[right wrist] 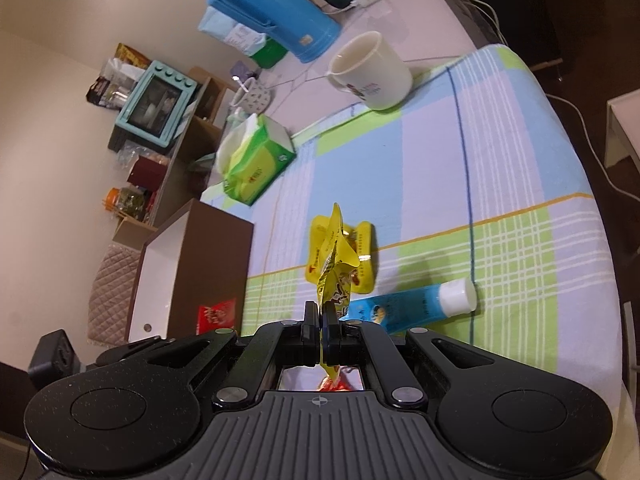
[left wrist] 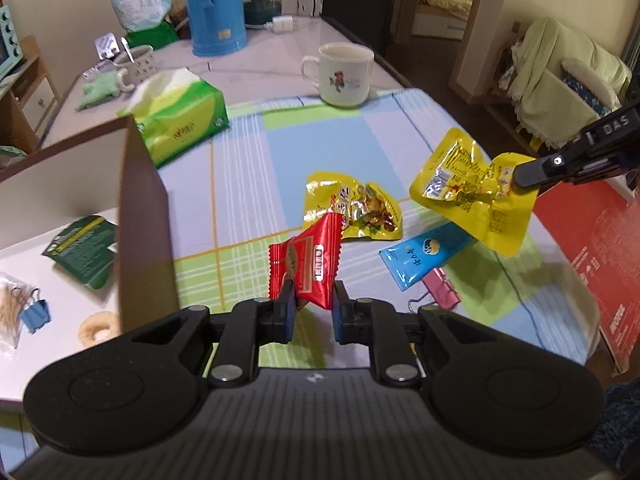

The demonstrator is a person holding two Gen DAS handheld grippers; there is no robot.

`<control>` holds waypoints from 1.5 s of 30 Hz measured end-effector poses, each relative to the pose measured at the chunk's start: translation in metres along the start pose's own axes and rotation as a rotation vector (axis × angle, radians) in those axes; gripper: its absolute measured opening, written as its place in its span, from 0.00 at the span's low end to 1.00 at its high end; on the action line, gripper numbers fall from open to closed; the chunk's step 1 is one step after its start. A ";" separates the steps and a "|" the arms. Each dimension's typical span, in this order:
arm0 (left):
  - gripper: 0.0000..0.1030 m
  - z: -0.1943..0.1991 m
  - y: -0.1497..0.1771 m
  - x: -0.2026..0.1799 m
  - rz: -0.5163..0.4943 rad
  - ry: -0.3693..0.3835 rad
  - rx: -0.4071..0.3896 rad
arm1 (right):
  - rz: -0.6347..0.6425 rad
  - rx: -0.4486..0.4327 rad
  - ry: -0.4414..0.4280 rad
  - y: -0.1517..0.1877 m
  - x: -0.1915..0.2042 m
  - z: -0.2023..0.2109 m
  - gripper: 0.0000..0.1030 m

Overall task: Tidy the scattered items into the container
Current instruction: 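Carry the yellow and red packets over the box with both tools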

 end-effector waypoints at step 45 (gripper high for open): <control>0.14 0.151 0.009 0.238 -0.213 -0.213 -0.027 | 0.336 0.066 -0.270 0.017 0.279 -0.117 0.00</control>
Point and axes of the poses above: each gripper's, at about its wrist camera, not at the fingertips, and z roughly against the way its jaws point, x to its left, y to its underside, the point moved 7 cm from there along -z, roughly the way its jaws point, and after that the axes turned 13 degrees about -x, right-handed, at the moved point
